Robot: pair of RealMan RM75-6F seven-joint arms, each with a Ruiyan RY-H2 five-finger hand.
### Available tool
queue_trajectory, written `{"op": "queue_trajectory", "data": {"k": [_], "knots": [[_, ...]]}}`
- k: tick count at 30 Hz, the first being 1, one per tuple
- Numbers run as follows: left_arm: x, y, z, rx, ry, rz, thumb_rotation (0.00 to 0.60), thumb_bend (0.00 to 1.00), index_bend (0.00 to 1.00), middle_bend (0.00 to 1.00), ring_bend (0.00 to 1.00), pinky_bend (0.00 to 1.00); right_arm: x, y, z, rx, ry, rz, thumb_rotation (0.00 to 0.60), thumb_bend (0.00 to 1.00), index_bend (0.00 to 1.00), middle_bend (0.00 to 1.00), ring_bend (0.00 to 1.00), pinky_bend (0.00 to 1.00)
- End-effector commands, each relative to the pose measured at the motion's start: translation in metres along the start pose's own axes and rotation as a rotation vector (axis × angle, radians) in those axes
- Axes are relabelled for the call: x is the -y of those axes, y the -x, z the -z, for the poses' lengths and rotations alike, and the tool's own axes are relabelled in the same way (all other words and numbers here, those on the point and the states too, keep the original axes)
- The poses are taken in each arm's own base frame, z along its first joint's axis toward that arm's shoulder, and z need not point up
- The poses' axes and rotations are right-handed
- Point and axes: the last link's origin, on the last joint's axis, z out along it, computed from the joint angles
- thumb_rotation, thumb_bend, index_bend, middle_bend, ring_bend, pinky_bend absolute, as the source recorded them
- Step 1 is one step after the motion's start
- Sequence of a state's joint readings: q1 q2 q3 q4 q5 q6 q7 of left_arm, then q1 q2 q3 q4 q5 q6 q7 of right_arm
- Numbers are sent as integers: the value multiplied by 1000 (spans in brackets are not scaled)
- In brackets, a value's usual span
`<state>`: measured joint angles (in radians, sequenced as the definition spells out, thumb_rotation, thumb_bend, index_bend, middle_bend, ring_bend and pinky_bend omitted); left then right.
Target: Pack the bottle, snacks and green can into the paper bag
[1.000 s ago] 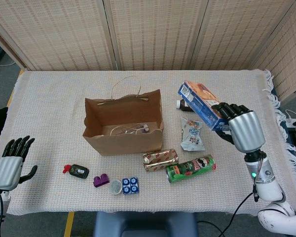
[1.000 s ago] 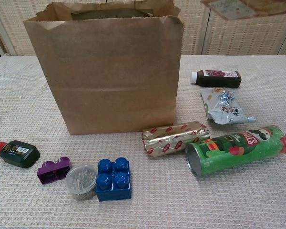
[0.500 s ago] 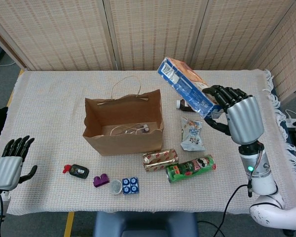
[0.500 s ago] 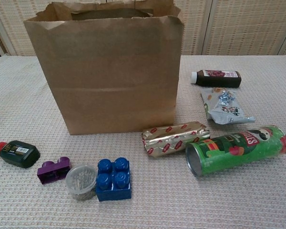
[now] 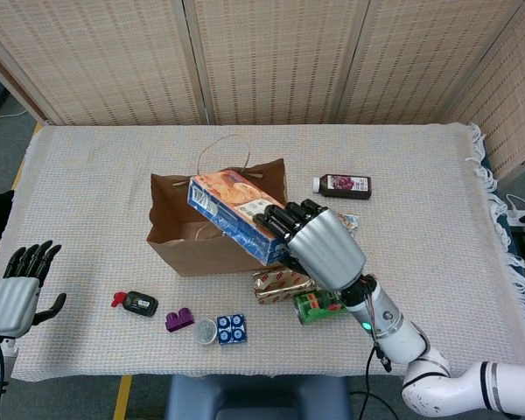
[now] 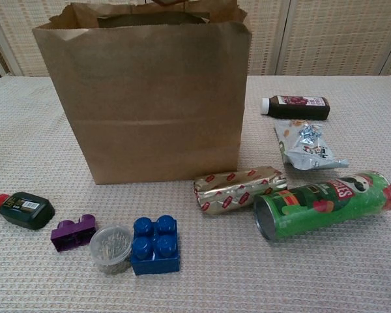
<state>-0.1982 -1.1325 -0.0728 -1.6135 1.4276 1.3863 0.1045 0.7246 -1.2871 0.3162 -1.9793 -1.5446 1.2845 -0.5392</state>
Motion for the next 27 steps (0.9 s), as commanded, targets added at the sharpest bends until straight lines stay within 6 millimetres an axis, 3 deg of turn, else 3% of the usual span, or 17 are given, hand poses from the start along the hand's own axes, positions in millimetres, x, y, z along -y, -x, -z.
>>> {"op": "queue_trajectory", "data": {"k": [1, 5, 10, 16, 21, 24, 27], "knots": [[0, 0, 0, 0, 0, 0, 600, 340, 51, 0, 0, 0, 6, 11, 0, 38, -2, 5, 600, 337, 735, 654, 651, 745], [0, 0, 0, 1, 1, 1, 600, 340, 51, 0, 0, 0, 5, 20, -3, 50, 46, -17, 600, 334, 726, 654, 648, 745], [0, 0, 0, 0, 1, 0, 600, 340, 51, 0, 0, 0, 2, 24, -10, 72, 126, -91, 600, 333, 640, 654, 598, 698], [0, 0, 0, 0, 0, -1, 600, 340, 51, 0, 0, 0, 0, 24, -20, 113, 202, -149, 600, 318, 392, 550, 457, 495], [0, 0, 0, 0, 1, 0, 600, 340, 51, 0, 0, 0, 2, 23, -26, 142, 232, -163, 600, 204, 106, 403, 318, 357], [0, 0, 0, 0, 2, 1, 600, 340, 51, 0, 0, 0, 4, 20, -29, 124, 239, -168, 600, 176, 17, 358, 285, 324], [0, 0, 0, 1, 2, 2, 600, 341, 51, 0, 0, 0, 4, 18, -31, 103, 249, -179, 600, 159, 0, 336, 280, 309]]}}
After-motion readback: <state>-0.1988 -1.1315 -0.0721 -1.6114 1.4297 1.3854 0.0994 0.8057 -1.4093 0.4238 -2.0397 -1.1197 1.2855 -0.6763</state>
